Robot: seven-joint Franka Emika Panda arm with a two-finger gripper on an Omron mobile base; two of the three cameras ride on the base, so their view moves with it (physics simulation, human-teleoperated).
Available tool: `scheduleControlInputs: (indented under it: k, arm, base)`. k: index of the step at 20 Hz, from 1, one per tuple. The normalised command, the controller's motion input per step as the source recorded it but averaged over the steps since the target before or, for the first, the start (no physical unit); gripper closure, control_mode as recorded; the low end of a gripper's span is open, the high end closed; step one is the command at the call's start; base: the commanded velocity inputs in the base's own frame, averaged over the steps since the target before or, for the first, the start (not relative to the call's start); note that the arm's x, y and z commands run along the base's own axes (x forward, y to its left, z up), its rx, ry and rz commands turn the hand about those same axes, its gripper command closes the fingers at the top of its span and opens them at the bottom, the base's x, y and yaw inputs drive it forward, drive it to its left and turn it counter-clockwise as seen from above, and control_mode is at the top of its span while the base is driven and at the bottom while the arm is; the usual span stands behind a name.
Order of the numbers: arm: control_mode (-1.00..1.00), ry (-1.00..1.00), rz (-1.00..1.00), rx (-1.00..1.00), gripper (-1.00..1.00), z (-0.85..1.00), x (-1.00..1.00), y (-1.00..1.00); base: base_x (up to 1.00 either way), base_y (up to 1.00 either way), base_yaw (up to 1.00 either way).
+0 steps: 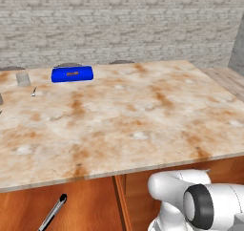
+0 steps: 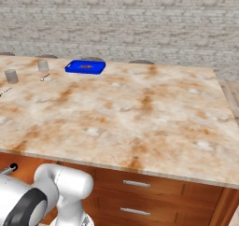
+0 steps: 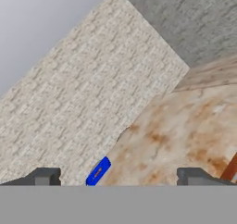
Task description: Take the tongs from the drawer on the left and place them on the dining counter next to the tray containing the kebab skewer.
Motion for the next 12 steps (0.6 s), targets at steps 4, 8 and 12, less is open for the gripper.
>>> scheduleControlInputs:
  k: [4,8,12]
  arm:
    - [-1.0,0.38,-0.01,0.0,-1.0,0.0,0.48,-0.16]
    - [-1.0,0.37,0.0,0.0,-1.0,-0.04,0.54,-0.03]
    - [-1.0,0.4,0.0,0.0,-1.0,0.0,0.45,-0.04]
  base:
    - [0.0,0.0,0.0]
    - [0.0,0.0,0.0]
    - [0.0,0.0,0.0]
